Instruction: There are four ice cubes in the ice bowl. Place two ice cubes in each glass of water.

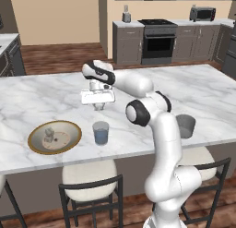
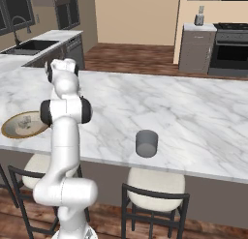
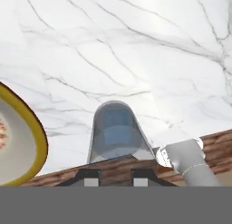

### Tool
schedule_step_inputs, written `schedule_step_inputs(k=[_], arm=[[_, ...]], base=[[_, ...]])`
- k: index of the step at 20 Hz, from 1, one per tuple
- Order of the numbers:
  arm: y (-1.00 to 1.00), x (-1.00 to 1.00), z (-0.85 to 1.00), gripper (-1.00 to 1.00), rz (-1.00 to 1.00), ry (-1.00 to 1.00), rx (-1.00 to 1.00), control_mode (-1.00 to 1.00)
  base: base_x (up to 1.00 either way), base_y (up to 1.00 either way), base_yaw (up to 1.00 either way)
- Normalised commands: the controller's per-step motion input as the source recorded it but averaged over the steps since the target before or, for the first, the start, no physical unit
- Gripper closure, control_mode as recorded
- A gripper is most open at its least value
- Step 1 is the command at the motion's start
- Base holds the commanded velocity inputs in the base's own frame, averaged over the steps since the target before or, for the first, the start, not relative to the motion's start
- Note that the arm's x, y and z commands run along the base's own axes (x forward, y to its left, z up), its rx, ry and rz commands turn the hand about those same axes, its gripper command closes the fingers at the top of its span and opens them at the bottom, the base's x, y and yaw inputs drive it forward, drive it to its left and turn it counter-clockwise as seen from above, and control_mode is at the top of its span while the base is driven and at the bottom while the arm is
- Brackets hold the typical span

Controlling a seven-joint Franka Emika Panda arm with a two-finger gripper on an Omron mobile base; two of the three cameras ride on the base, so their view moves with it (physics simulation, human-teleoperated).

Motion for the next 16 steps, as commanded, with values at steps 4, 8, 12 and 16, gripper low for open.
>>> schedule_step_inputs(k=[4, 8, 12, 16], arm=[[0.00, -0.72, -0.17, 1.00, 0.00, -0.18, 0.00, -1.00], [0.00, -0.96, -0.06, 1.00, 0.00, -0.30, 0.00, -1.00], [-0.15, -0.15, 0.00, 1.00, 0.00, -0.22, 0.00, -1.00], [-0.18, 0.16, -0.05, 1.00, 0.00, -0.17, 0.01, -1.00]], base=[[0.00, 0.00, 0.00], [0.00, 0.00, 0.00], [0.00, 0.00, 0.00], [0.00, 0.00, 0.00]])
